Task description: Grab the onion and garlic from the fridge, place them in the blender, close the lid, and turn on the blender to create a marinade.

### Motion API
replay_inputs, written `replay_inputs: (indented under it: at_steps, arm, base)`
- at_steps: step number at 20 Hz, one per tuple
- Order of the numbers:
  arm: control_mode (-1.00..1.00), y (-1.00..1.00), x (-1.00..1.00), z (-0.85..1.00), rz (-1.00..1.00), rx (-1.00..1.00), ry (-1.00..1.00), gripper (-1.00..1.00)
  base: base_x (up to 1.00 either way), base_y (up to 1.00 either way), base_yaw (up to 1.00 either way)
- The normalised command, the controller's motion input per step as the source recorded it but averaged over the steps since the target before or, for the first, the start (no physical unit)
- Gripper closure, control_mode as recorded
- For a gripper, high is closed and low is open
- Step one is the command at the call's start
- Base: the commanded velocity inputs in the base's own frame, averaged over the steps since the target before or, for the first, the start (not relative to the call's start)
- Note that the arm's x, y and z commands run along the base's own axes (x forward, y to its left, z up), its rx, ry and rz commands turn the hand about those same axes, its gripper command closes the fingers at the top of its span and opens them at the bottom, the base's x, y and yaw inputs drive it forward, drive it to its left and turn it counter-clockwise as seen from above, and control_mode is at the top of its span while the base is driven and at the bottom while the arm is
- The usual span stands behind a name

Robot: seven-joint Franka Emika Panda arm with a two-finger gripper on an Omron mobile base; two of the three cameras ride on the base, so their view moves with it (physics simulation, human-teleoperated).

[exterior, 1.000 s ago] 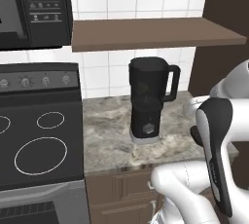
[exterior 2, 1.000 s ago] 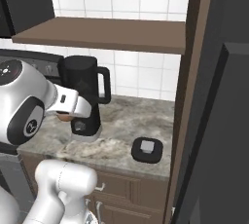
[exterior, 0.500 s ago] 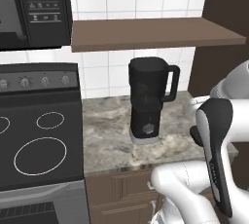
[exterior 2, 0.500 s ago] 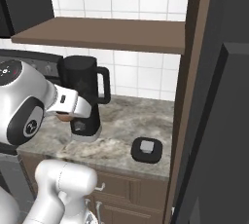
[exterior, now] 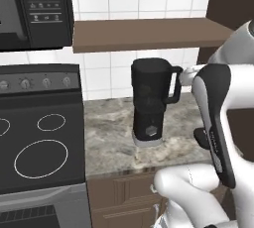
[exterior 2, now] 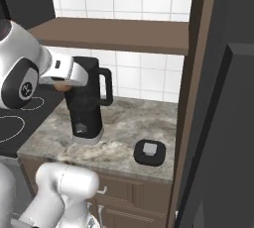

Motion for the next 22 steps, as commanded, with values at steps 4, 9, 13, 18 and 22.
replay_inputs:
  at_steps: [4, 9, 13, 18, 22]
  arm:
    - [-1.00, 0.38, 0.78, 0.39, 0.02, 0.00, 0.04, 1.00]
    - [-1.00, 0.32, 0.74, -0.14, 0.04, 0.00, 0.00, 1.00]
    - [-1.00, 0.40, 0.96, -0.18, 0.00, 0.00, 0.00, 1.00]
    - [-1.00, 0.23, 0.74, -0.38, 0.00, 0.00, 0.00, 1.00]
    - [-1.00, 0.06, 0.49, -0.58, 0.00, 0.00, 0.00, 1.00]
  base:
    - [0.00, 0.00, 0.00]
    - [0.00, 0.00, 0.00]
    - [0.00, 0.00, 0.00]
    - [0.00, 0.00, 0.00]
    - [0.00, 0.00, 0.00]
